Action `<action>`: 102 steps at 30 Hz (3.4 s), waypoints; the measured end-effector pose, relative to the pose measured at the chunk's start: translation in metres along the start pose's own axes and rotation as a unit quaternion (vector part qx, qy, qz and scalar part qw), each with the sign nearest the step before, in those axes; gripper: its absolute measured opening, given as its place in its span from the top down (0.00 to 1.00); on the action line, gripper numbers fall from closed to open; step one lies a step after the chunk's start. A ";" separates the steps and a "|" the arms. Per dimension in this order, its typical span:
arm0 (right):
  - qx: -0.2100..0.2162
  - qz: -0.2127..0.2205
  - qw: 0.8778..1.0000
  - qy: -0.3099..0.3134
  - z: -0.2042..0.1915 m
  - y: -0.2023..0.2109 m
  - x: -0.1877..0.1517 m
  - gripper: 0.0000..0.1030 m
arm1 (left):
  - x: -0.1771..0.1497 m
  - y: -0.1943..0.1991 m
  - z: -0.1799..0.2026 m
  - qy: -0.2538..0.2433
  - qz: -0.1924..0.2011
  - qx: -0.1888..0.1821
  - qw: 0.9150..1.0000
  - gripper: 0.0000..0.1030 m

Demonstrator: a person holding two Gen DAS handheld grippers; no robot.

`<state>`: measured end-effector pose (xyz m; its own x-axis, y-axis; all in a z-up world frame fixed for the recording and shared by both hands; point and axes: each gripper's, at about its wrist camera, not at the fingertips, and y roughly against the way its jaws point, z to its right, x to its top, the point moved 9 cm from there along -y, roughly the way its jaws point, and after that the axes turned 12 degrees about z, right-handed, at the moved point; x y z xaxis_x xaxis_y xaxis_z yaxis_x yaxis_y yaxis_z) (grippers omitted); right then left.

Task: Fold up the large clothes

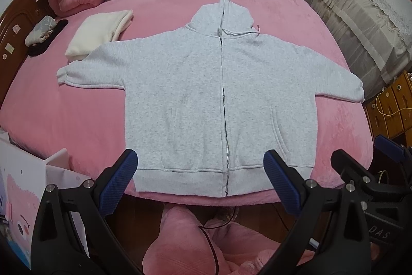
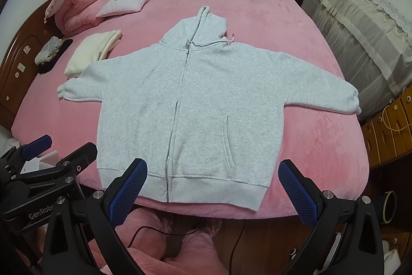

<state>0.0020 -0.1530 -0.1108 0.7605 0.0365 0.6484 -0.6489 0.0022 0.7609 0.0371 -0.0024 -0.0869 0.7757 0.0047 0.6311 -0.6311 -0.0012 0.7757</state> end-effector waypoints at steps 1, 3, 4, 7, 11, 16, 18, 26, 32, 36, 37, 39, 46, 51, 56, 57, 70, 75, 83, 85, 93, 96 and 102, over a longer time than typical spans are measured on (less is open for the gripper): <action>0.000 0.000 1.000 0.000 0.000 0.000 0.000 0.00 | 0.000 0.000 0.000 0.000 -0.001 0.000 1.000 0.06; -0.001 0.000 1.000 0.001 0.000 -0.001 0.000 0.00 | 0.001 0.000 0.000 -0.001 -0.001 0.000 1.000 0.06; 0.000 0.000 1.000 0.001 0.000 0.000 0.000 0.00 | 0.001 0.001 0.000 0.000 0.000 0.001 1.000 0.06; -0.001 0.001 1.000 0.001 0.000 0.000 0.000 0.00 | 0.001 0.001 0.000 0.001 0.001 0.000 1.000 0.06; -0.001 0.002 1.000 0.004 0.000 0.001 -0.003 0.00 | -0.002 0.004 -0.002 0.005 0.003 0.001 1.000 0.06; 0.000 -0.002 1.000 0.006 0.002 0.001 -0.006 0.00 | -0.005 0.005 -0.003 0.011 0.000 0.000 1.000 0.06; -0.001 -0.004 1.000 0.007 0.002 0.001 -0.006 0.00 | -0.003 0.005 -0.004 0.010 0.003 0.000 1.000 0.06; 0.006 -0.019 1.000 0.006 -0.009 -0.010 -0.007 0.00 | -0.004 -0.003 -0.020 0.013 -0.014 0.012 1.000 0.06; 0.006 -0.086 0.996 0.013 -0.039 -0.044 -0.019 0.00 | -0.018 -0.028 -0.065 0.081 -0.059 -0.007 0.995 0.05; 0.012 -0.155 0.988 0.017 -0.071 -0.077 -0.042 0.00 | -0.048 -0.063 -0.108 0.166 -0.121 -0.032 0.978 0.05; 0.012 -0.169 0.985 0.020 -0.080 -0.085 -0.049 0.00 | -0.056 -0.073 -0.124 0.190 -0.137 -0.033 0.972 0.05; 0.005 -0.200 0.979 0.035 -0.104 -0.102 -0.063 0.00 | -0.067 -0.091 -0.151 0.225 -0.160 -0.030 0.961 0.05; -0.019 -0.239 0.967 0.080 -0.211 -0.169 -0.078 0.00 | -0.057 -0.163 -0.266 0.307 -0.189 -0.002 0.933 0.05; -0.013 -0.232 0.971 0.050 -0.309 -0.230 -0.049 0.00 | -0.028 -0.221 -0.377 0.390 -0.147 0.015 0.909 0.06; -0.010 -0.210 0.978 -0.001 -0.389 -0.293 -0.014 0.00 | 0.000 -0.297 -0.483 0.467 -0.086 0.042 0.879 0.18; -0.007 -0.203 0.979 -0.003 -0.402 -0.302 -0.008 0.00 | 0.005 -0.311 -0.501 0.488 -0.073 0.049 0.869 0.20; -0.012 -0.154 0.986 0.058 -0.444 -0.430 0.042 0.00 | 0.023 -0.430 -0.630 0.560 0.043 0.079 0.824 0.61; -0.029 -0.144 0.989 0.025 -0.425 -0.443 0.053 0.00 | 0.032 -0.431 -0.639 0.566 0.075 0.101 0.815 0.94; -0.008 -0.129 0.992 0.013 -0.401 -0.423 0.048 0.00 | 0.096 -0.330 -0.613 0.522 0.216 0.092 0.820 0.94; 0.000 -0.126 0.992 0.004 -0.397 -0.418 0.047 0.00 | 0.119 -0.301 -0.595 0.496 0.249 0.086 0.828 0.94; 0.028 -0.107 0.994 -0.018 -0.337 -0.390 0.052 0.00 | 0.222 -0.230 -0.457 0.330 0.317 0.022 0.889 0.94; 0.026 -0.089 0.995 -0.029 -0.295 -0.381 0.058 0.00 | 0.251 -0.233 -0.382 0.283 0.316 -0.015 0.905 0.94; -0.012 -0.070 0.995 -0.068 -0.184 -0.368 0.062 0.00 | 0.260 -0.272 -0.222 0.149 0.275 -0.053 0.949 0.94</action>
<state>0.2825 0.0321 -0.3554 0.8389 -0.1011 0.5348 -0.5357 0.0207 0.8442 0.4094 0.2214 -0.1340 0.3040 0.3140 0.8994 -0.9489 0.0153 0.3154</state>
